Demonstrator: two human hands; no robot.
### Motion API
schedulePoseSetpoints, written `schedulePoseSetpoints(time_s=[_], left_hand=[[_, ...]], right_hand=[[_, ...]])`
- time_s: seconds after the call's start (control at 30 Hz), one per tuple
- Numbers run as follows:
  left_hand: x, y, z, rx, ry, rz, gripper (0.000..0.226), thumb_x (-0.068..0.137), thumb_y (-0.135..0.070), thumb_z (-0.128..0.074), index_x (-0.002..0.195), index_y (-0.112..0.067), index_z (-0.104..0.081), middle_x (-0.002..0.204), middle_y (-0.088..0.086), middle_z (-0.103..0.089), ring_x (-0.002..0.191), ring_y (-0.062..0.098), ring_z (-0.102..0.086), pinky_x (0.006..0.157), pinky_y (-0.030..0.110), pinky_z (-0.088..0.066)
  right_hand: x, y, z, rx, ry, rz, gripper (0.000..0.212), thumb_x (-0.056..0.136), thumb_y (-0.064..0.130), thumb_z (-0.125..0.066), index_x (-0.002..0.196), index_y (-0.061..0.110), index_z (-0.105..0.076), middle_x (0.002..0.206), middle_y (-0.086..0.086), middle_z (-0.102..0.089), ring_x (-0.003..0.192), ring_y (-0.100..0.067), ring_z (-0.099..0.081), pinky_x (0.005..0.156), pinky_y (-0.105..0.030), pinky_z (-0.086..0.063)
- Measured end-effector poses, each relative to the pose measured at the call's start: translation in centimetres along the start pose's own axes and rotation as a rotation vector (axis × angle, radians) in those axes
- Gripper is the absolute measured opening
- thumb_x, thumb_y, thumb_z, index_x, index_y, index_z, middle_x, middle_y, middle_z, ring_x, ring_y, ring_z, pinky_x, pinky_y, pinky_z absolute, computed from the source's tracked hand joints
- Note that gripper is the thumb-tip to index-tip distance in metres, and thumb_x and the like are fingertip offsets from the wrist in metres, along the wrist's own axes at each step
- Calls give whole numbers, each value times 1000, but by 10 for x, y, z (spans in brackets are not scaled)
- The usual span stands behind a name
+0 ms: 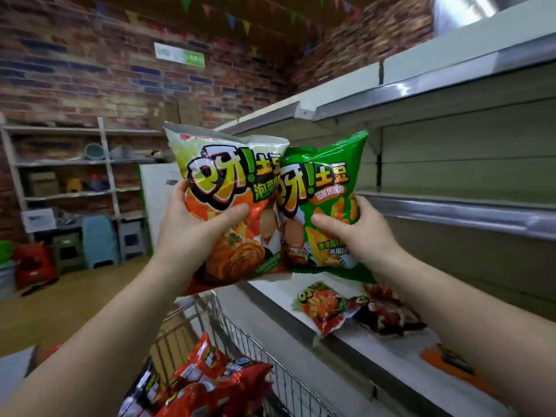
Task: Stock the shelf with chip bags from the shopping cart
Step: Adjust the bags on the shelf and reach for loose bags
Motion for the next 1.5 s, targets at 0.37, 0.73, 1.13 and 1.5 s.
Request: schedulePoseSetpoints(time_s=[0.37,0.73,1.13,1.5], left_hand=[[18,-31,-41,-188,357,-118,109,43,-48,-82,140,-27,-37,120,-6,-61,107,17,-60,98,45,-47],[-44,-97,-124,-442,703,-174,111,41,-47,-80,141,-27,-36,113,-9,-61,106,19,-60,98,43,-46],[-190,-201,-208,-615,991,-179,112,39,-44,-79,141,-24,-37,123,0,-60,108,22,-60,100,48,-45],[-359,-297,-290,-739,1204,-134,125,28,-53,-92,139,-27,-39,119,-5,-63,104,18,-64,95,47,-50]], right_hand=[[-59,44,61,-176,-358,-88,56,67,38,-79,114,21,-53,106,2,-67,97,-18,-65,92,-44,-51],[-170,105,154,-361,-711,-147,49,69,37,-79,109,22,-54,104,0,-66,96,-20,-65,92,-44,-51],[-327,168,272,-485,-996,-204,47,67,38,-80,105,25,-56,104,0,-68,96,-20,-65,90,-45,-52],[-484,217,396,-561,-1136,-287,44,69,37,-78,104,25,-54,103,1,-67,94,-17,-65,89,-42,-52]])
Point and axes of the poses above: each hand's wrist, its own x-axis towards the middle knuckle, its own z-axis out of the back of the hand, y = z × x, the point moved 4 cm from there along x, towards the middle knuckle
